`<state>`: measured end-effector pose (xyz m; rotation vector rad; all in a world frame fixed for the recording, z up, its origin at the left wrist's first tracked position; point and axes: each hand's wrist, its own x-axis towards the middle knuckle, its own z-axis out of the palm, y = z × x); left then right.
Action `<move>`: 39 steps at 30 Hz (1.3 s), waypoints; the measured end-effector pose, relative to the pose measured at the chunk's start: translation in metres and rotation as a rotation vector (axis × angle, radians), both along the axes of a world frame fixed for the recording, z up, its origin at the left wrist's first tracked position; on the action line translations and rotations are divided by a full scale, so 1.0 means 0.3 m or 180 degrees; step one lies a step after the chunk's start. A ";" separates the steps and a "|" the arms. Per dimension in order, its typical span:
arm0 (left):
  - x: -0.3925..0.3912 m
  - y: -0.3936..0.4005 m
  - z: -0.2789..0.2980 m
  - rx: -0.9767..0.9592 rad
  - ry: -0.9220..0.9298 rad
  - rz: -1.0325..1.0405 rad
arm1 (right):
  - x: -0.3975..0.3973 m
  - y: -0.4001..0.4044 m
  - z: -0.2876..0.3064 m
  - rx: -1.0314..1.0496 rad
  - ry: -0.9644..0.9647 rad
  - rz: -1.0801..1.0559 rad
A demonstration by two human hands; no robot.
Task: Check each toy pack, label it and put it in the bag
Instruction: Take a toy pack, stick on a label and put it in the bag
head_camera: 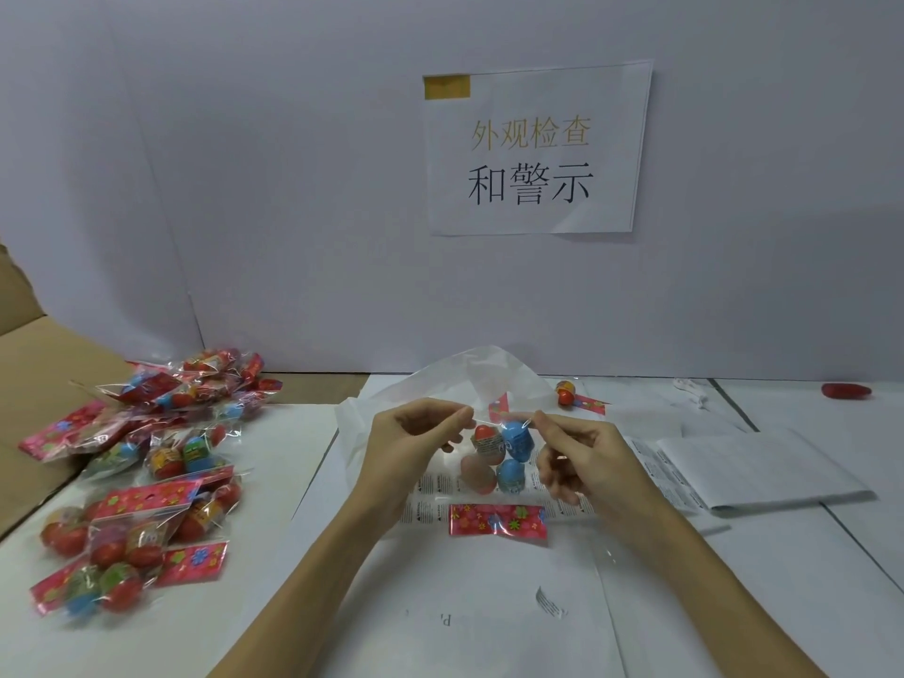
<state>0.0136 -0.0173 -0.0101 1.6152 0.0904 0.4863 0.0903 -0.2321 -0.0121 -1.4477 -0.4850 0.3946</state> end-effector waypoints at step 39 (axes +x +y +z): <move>0.020 -0.023 -0.035 -0.0281 0.0047 -0.0085 | -0.012 0.028 -0.021 -0.0777 -0.0896 0.0162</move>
